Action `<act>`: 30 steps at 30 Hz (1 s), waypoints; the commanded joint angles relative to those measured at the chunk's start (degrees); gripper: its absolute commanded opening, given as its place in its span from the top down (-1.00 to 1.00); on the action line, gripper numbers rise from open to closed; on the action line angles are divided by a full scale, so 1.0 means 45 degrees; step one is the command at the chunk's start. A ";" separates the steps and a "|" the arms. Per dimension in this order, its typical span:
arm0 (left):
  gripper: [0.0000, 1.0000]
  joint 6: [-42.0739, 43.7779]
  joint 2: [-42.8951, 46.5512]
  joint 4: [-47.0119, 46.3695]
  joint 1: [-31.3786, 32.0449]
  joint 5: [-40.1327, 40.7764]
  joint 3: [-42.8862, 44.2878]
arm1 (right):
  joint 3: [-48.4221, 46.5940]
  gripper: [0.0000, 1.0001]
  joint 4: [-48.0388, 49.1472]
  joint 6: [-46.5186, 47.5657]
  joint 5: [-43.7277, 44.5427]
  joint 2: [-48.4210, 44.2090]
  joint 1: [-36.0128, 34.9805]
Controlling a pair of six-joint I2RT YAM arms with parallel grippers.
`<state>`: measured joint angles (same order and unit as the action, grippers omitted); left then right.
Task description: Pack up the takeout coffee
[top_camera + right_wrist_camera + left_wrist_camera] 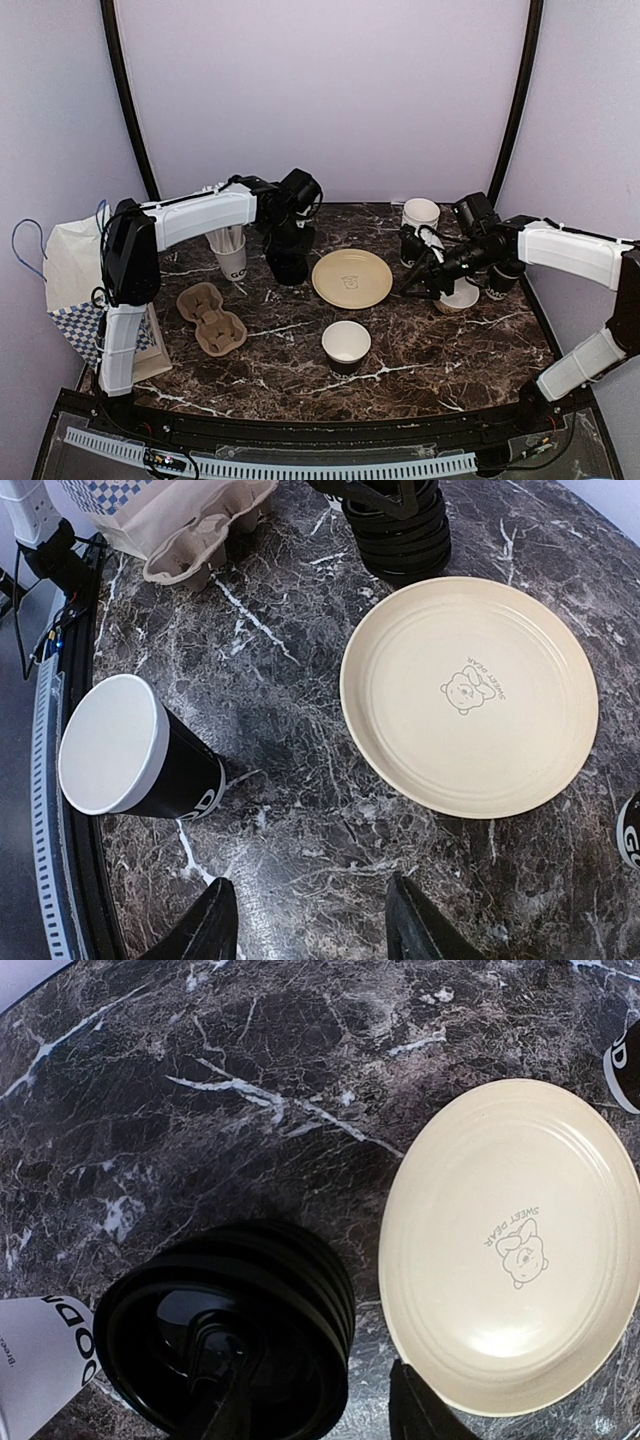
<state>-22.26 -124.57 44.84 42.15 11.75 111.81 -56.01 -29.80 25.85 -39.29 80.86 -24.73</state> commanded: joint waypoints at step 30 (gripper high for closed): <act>0.46 0.0518 -0.0618 0.0833 -0.0092 -0.0230 0.1462 | 0.0034 0.00 -0.0088 0.0482 -0.0007 0.0287 -0.0012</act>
<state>-20.34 -127.94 46.85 41.98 11.29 115.83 -56.01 -30.04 27.22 -39.20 81.95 -24.73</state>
